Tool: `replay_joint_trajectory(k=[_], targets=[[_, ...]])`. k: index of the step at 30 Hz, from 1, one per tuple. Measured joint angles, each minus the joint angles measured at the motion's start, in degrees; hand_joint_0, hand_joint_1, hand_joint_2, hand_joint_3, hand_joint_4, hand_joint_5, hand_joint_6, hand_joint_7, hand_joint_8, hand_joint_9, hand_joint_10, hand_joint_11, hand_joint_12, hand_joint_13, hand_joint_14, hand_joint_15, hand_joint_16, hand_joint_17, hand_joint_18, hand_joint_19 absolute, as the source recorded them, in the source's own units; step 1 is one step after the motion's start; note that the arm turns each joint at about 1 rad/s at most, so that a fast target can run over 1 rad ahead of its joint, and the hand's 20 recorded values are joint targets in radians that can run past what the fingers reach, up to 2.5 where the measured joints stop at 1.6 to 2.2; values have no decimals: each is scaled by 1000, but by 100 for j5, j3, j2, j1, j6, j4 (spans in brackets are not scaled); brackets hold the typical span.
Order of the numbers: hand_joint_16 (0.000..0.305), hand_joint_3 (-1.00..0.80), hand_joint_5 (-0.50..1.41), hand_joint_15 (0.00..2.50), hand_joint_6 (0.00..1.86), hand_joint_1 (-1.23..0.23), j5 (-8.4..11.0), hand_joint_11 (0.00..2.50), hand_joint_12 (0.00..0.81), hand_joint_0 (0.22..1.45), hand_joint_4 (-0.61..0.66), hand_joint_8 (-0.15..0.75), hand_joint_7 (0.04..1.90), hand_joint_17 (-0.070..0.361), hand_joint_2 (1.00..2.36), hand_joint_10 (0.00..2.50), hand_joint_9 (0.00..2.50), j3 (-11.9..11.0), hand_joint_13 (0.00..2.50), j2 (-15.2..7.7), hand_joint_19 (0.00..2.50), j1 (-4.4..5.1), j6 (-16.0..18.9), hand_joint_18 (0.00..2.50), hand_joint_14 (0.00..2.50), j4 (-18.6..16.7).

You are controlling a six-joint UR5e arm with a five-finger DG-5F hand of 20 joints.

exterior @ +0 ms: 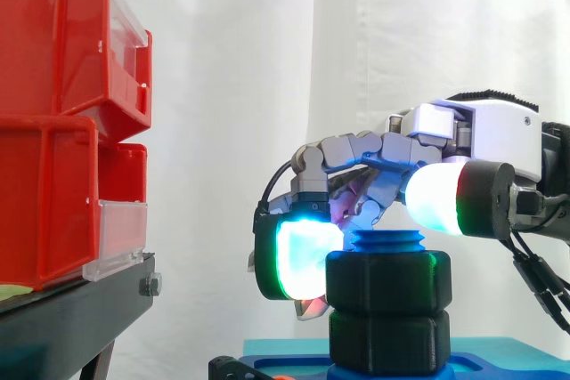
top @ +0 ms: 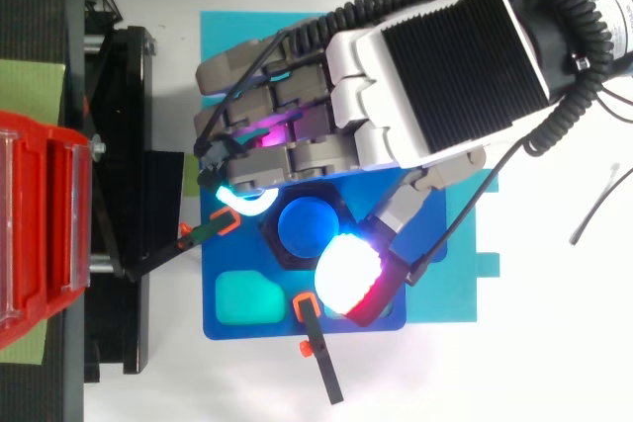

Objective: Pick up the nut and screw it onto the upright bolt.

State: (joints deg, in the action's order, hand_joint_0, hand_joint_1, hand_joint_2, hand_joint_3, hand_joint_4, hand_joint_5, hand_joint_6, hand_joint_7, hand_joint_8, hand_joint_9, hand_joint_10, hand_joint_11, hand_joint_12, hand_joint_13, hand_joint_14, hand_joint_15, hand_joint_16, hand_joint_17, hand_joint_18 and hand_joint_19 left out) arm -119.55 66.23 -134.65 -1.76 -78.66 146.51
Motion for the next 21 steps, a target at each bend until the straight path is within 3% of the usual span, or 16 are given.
replay_joint_trajectory(k=[21], targets=[[23,-500,53,0,642,-183,-128,0,194,543,140,248,1195,52,1000,0,1321,3,880,0,175,-181,0,668,0,2]])
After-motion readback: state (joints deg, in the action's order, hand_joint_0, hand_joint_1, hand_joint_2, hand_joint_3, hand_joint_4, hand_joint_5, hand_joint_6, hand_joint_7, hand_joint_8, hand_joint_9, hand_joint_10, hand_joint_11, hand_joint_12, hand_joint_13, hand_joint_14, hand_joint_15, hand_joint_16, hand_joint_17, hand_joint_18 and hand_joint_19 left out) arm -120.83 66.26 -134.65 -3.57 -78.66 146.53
